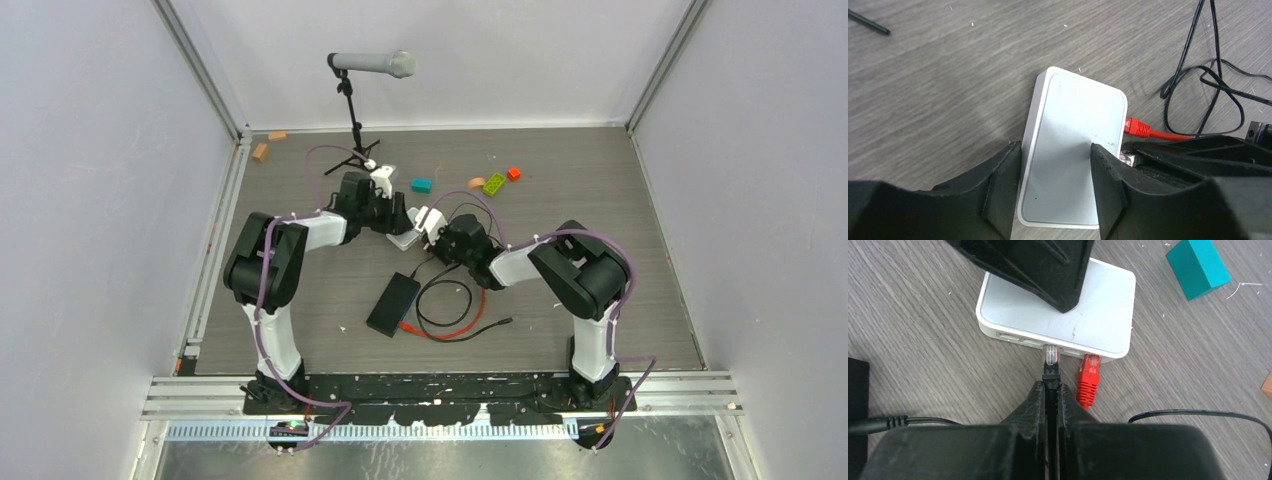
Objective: Insert the plug into the switch port
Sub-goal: Insert the connector into the switch port.
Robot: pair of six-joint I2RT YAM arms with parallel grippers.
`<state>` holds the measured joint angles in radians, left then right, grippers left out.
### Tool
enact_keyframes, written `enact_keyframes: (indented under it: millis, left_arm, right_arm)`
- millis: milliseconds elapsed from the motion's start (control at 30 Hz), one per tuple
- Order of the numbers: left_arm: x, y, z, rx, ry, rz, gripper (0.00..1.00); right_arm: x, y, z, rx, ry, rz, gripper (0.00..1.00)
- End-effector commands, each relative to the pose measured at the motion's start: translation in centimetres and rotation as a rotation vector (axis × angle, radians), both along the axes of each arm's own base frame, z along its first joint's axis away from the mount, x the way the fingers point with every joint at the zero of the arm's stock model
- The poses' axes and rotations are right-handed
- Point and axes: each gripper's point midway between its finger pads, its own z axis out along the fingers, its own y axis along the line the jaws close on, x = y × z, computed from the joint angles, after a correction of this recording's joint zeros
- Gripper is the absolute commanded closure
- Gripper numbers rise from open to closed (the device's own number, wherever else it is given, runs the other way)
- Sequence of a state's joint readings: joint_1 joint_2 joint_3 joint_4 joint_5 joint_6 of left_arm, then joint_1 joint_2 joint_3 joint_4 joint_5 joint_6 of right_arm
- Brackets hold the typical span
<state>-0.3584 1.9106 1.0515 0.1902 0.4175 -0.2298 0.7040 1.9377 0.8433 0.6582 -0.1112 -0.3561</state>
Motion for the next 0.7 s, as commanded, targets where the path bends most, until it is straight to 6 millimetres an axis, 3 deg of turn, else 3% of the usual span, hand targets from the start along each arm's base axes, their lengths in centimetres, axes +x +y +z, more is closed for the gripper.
enact_keyframes:
  millis: [0,233,367,500,667]
  left_arm:
    - [-6.0,-5.6,0.1,-0.127,0.154,-0.273,0.49]
    - [-6.8,-6.4,-0.5,-0.129,0.192,-0.319,0.51]
    - [-6.9,-6.6,-0.6,-0.124,0.204,-0.325,0.51]
    - [-7.0,-6.7,-0.8,-0.129,0.216,-0.324,0.51]
    - [-7.1,-6.8,-1.0,-0.129,0.236,-0.329,0.51]
  right_arm:
    - [3.0,3.9,7.0,0.157,-0.268,0.074,1.00]
    - [5.0,4.9,10.0,0.229,-0.325,0.037,0.99]
    - [6.8,4.4,11.9,0.296,-0.320,-0.087,1.00]
    - [6.8,4.1,11.8,0.322,-0.302,-0.116,1.00]
    - [5.8,4.9,10.2,0.319,-0.294,-0.093,1.00]
